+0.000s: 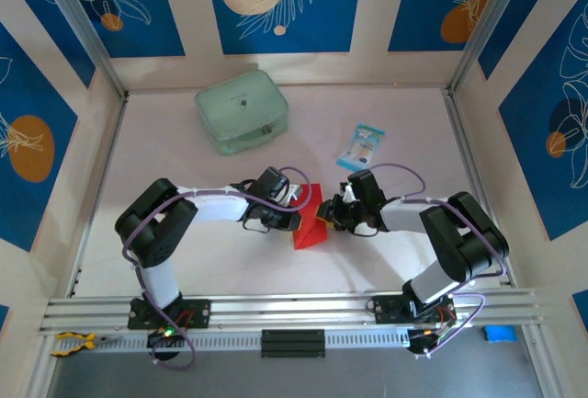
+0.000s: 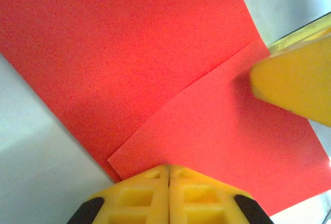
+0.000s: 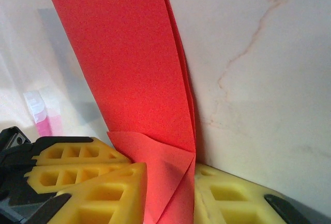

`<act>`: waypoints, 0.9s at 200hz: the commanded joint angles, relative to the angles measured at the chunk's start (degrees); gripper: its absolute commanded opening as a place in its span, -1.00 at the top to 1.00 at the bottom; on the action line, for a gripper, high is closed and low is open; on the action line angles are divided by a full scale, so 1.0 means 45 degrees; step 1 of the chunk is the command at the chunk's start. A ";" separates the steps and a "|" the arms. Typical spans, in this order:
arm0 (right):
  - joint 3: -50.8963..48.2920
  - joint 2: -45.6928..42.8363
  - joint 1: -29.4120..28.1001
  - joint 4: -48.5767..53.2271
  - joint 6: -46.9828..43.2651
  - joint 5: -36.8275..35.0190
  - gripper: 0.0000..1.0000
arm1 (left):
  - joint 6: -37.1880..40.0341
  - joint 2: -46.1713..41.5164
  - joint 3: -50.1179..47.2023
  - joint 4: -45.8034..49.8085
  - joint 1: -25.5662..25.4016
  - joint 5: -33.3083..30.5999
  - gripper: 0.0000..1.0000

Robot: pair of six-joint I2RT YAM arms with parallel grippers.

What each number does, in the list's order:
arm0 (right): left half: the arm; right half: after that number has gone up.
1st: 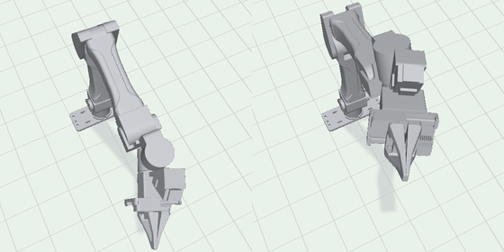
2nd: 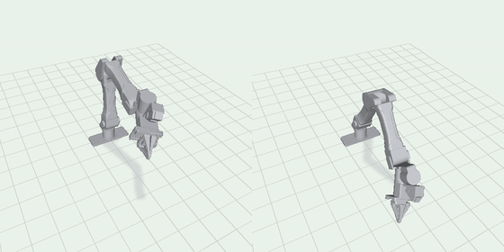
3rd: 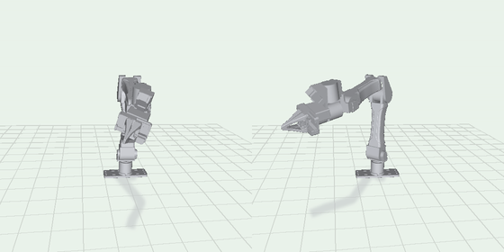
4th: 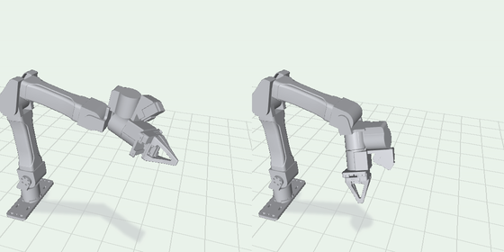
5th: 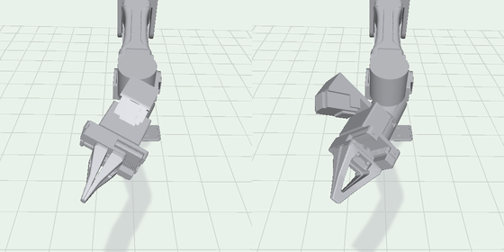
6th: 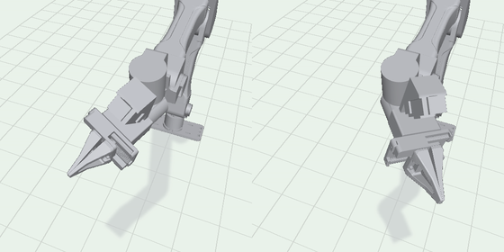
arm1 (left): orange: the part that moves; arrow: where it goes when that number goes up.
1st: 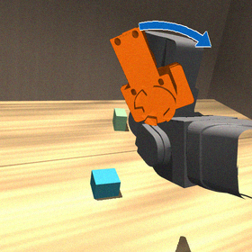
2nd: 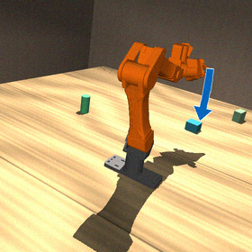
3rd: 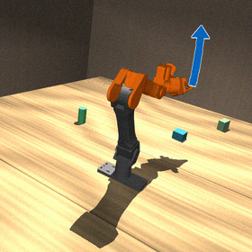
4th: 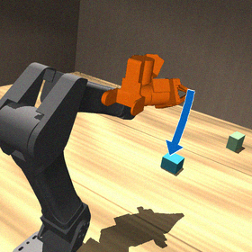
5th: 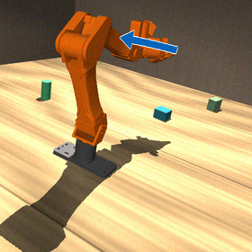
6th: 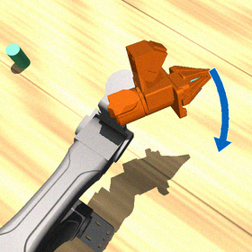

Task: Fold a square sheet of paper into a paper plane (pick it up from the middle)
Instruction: Turn over the paper at the center of the table.

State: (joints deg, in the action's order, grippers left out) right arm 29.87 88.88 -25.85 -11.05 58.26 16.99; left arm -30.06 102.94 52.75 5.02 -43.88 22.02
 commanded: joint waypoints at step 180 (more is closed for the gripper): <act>-0.0701 0.0219 0.0498 -0.1415 -0.0721 0.1009 0.79 | -0.0158 -0.1327 -0.0317 0.0696 0.0086 -0.0170 0.57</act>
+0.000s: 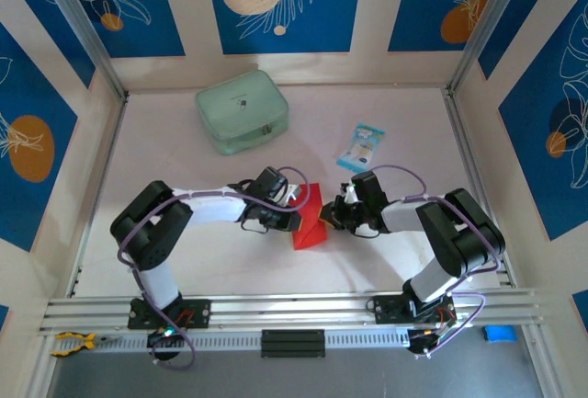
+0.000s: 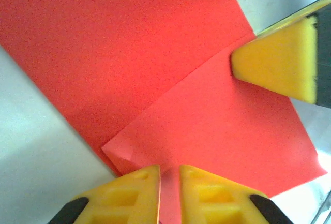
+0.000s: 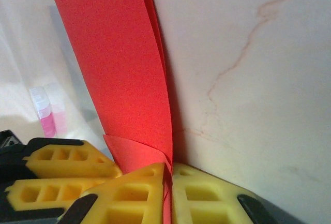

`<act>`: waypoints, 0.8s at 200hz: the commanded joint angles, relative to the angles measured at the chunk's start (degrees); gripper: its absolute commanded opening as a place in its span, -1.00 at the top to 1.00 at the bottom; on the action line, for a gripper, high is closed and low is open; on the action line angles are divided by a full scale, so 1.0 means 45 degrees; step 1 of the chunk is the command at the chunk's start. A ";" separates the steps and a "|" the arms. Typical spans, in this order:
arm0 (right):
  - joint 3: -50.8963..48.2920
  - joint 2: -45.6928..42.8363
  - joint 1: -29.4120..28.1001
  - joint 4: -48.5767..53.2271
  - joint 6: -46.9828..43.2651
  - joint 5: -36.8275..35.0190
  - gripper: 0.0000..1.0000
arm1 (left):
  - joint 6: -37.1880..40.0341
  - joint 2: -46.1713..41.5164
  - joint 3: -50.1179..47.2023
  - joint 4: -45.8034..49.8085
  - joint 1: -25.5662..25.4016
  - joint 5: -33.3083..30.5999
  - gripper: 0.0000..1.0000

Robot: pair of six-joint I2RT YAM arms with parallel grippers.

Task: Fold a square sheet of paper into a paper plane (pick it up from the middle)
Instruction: Turn over the paper at the center of the table.

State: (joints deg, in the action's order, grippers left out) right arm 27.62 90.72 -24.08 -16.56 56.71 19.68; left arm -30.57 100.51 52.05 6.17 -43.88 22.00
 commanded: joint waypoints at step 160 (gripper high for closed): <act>0.4504 -0.4608 -0.2710 1.1380 -0.3797 -0.8049 0.85 | 0.0192 -0.7001 -0.2837 0.1267 0.0706 -0.5487 -0.53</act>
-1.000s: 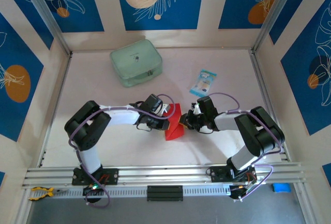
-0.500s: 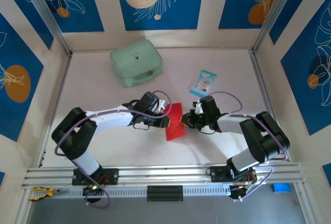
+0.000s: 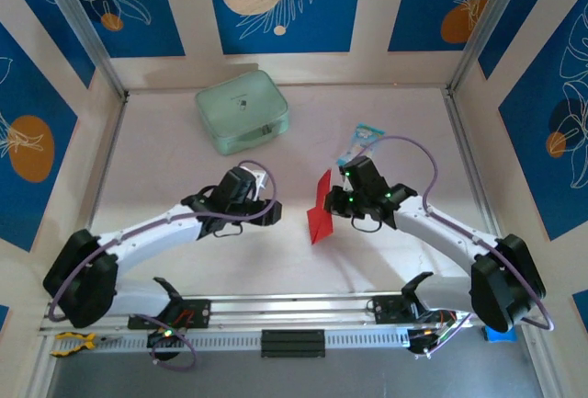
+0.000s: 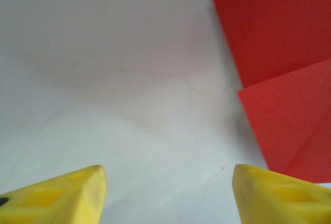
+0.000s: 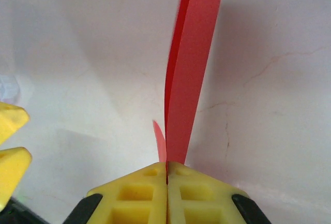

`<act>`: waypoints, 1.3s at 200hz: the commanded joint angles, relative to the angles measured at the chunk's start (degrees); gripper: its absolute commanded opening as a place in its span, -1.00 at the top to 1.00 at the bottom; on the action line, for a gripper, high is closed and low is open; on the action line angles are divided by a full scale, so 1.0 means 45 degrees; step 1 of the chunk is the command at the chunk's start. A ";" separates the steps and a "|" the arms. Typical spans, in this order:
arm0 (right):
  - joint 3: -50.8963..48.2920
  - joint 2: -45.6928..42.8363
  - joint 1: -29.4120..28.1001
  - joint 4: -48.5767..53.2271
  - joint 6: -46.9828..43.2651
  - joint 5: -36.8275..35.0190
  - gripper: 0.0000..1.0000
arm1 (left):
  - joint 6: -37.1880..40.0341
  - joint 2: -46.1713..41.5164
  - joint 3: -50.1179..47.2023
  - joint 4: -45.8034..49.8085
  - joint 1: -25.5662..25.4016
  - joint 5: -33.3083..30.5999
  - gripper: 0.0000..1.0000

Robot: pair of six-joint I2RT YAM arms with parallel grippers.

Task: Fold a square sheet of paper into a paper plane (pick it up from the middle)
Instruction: Turn over the paper at the center of the table.

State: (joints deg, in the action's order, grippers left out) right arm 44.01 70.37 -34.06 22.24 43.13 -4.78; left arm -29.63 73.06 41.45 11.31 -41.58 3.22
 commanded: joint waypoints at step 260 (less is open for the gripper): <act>0.6363 0.6455 -0.3749 0.2070 -0.2093 -0.0979 0.49 | -0.2746 -0.6472 -0.2853 0.2007 0.1840 -0.4239 -0.99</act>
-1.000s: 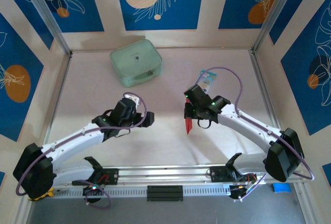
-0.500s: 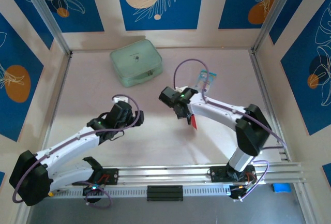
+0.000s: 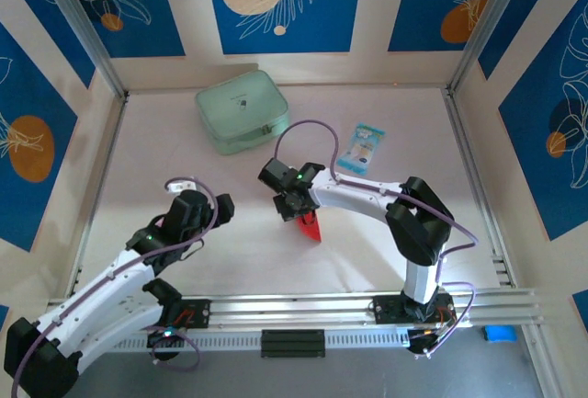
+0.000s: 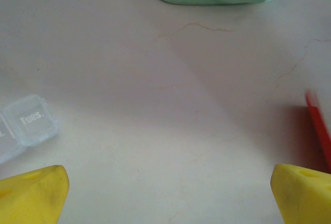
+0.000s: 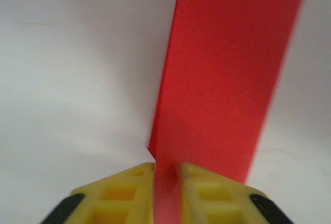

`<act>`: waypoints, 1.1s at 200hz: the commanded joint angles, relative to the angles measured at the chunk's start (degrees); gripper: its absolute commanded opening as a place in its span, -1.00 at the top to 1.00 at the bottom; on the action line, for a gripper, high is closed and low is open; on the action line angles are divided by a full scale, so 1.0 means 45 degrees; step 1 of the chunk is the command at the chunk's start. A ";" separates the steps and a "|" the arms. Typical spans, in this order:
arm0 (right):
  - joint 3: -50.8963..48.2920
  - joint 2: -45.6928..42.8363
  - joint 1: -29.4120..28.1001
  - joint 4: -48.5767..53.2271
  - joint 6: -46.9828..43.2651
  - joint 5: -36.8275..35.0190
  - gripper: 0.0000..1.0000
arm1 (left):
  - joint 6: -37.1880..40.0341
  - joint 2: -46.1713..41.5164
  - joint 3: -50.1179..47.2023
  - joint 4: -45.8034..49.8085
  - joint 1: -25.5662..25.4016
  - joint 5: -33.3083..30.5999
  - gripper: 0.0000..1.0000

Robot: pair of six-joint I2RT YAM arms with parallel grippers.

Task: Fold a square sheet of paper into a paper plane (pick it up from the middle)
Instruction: Turn over the paper at the center of the table, then third fold the triangle at the center of the table.

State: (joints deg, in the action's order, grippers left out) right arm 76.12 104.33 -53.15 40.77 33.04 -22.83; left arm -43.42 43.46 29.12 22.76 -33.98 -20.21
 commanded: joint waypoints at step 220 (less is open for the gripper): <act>-0.7911 -0.2493 0.5500 -0.9061 0.2869 0.9922 0.81 | 0.0134 0.8870 0.1985 -0.5585 -0.0382 0.9623 -0.40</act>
State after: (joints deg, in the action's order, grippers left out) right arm 39.03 91.02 -28.49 0.30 46.37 19.73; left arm -42.37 82.06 36.45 -1.32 -35.16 21.04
